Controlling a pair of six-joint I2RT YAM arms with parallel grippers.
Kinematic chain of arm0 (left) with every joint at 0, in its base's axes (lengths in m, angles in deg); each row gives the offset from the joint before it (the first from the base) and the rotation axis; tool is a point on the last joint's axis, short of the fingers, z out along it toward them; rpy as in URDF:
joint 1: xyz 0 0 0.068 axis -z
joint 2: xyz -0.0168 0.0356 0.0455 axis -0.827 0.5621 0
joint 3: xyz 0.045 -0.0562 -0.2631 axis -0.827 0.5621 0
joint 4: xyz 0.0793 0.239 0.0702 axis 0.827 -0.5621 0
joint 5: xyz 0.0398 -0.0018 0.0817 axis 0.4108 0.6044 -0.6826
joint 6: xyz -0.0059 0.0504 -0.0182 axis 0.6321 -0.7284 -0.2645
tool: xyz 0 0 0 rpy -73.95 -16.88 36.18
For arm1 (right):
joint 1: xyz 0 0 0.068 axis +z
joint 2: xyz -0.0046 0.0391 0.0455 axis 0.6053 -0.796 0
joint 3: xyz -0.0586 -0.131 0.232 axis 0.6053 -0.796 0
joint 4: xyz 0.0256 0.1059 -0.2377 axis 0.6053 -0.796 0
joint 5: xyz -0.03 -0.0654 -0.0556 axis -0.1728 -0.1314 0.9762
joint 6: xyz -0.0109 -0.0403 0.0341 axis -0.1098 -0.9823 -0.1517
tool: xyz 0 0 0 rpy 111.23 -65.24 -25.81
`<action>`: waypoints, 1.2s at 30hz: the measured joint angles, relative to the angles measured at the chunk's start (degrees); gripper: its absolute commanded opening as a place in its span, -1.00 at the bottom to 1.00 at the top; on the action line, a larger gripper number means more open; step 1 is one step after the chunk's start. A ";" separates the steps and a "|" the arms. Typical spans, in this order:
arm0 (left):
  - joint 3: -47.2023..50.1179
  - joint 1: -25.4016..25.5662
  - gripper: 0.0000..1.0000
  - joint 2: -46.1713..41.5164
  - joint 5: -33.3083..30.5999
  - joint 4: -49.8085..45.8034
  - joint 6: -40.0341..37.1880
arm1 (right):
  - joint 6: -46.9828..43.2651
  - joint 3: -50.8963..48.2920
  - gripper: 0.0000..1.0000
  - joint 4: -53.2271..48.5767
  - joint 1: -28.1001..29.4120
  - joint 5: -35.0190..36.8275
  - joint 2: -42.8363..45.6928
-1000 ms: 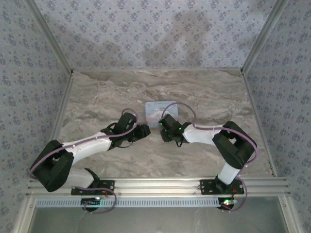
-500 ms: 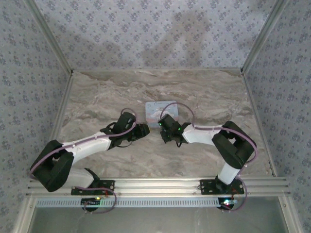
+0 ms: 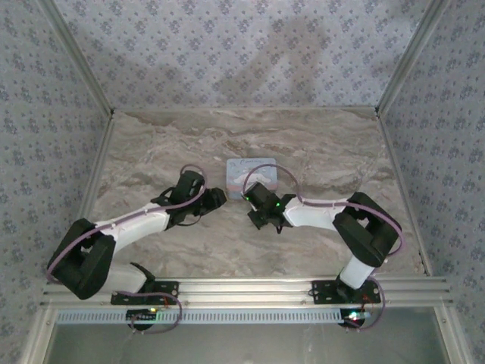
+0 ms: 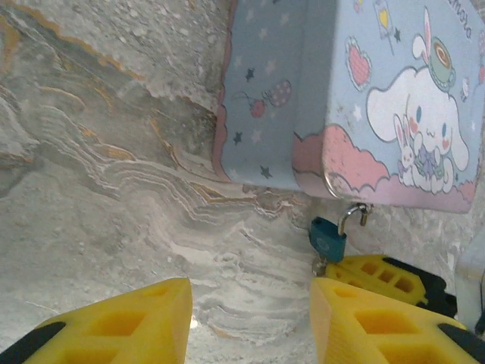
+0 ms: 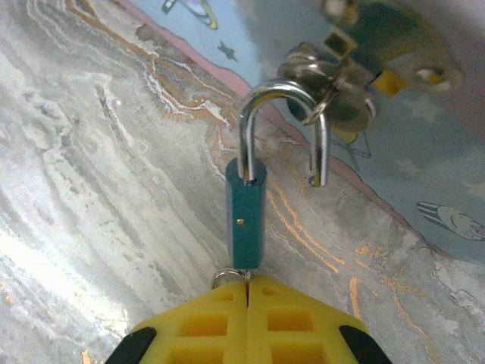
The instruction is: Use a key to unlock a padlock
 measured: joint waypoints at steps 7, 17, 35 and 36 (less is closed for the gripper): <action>-1.77 -1.60 -0.08 1.46 0.07 0.04 -0.39 | -4.74 0.00 -1.00 -1.16 0.15 2.51 0.55; -2.32 -2.03 -0.09 2.54 0.44 0.07 -0.61 | -12.92 -0.44 -1.00 0.59 0.55 3.85 1.68; -2.32 -3.10 -0.08 2.56 0.46 0.15 -0.61 | -25.75 0.52 -1.00 7.80 1.77 4.46 1.27; -2.32 -3.10 -0.08 2.56 0.46 0.15 -0.61 | -26.12 0.85 -1.00 8.11 1.77 4.44 1.14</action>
